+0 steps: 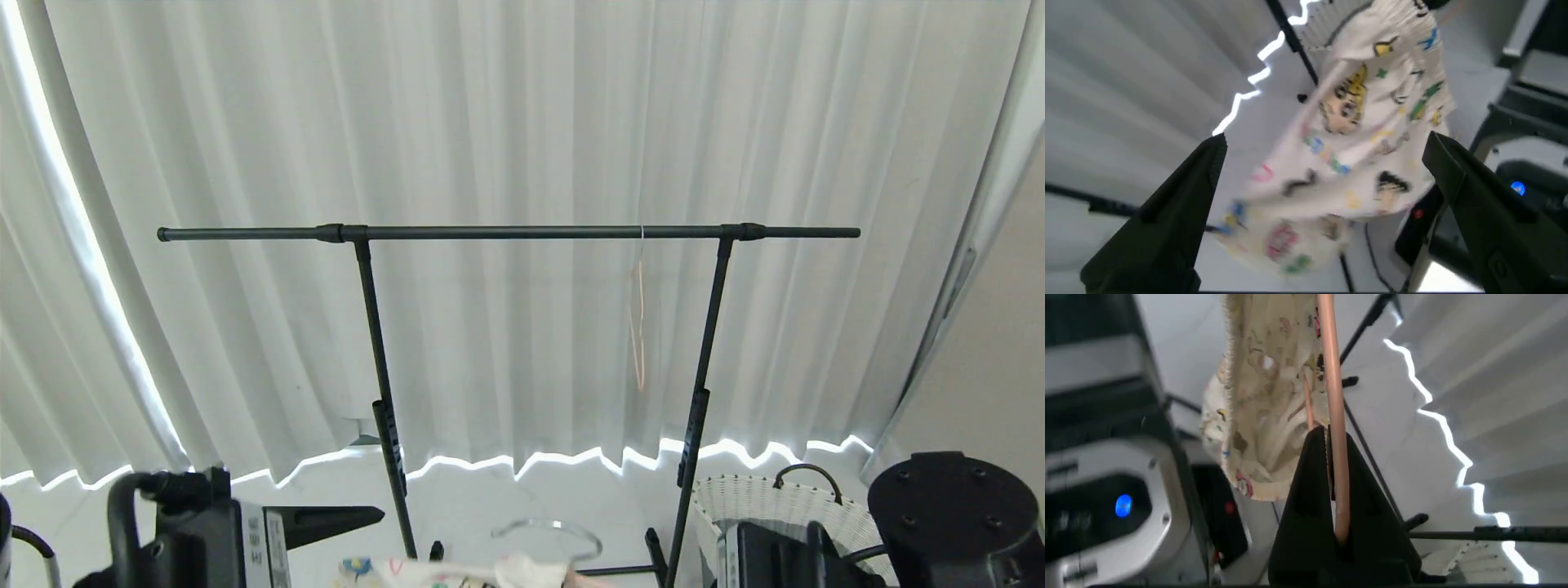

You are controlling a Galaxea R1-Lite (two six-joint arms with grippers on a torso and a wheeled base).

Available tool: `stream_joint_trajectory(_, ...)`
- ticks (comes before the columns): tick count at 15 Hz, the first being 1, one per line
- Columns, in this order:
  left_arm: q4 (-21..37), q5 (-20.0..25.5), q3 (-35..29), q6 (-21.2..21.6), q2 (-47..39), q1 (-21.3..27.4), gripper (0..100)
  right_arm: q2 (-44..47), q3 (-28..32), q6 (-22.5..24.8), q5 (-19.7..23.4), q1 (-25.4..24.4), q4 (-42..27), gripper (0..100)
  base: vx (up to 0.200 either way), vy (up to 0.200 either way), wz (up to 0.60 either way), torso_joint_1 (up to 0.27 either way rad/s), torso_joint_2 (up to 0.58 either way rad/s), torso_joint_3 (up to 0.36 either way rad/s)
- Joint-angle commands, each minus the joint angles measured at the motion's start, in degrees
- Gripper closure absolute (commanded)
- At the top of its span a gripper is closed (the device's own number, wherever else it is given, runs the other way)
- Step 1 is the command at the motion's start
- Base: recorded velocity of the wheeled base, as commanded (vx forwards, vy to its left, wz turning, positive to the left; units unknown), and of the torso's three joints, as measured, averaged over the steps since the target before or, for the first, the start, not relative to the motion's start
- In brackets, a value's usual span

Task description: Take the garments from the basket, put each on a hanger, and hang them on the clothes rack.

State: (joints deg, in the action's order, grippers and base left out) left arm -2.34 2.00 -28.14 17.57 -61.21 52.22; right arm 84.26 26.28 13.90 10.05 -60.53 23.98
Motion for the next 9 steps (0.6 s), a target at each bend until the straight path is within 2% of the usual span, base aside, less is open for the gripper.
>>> stream_joint_trajectory(1,-1.97,2.22,3.88,2.82,0.48,-0.11,0,-2.35,-0.62,1.04,1.03,-0.47,-0.42,100,0.0,0.0,0.0,0.0,0.0,0.0)
stream_joint_trajectory(2,-2.84,3.98,4.41,4.49,-1.19,0.07,0,-2.0,-0.18,1.66,1.2,-1.26,-0.42,100,0.0,0.0,0.0,0.0,0.0,0.0)
stream_joint_trajectory(4,-2.76,5.38,4.93,4.58,-2.51,0.16,0,-1.91,0.26,1.84,1.2,-2.05,-0.34,100,0.0,0.0,0.0,0.0,0.0,0.0)
stream_joint_trajectory(9,-4.78,5.47,4.67,4.49,-6.64,0.42,0,-1.56,0.88,2.89,0.68,-4.78,1.6,100,0.0,0.0,0.0,0.0,0.0,0.0)
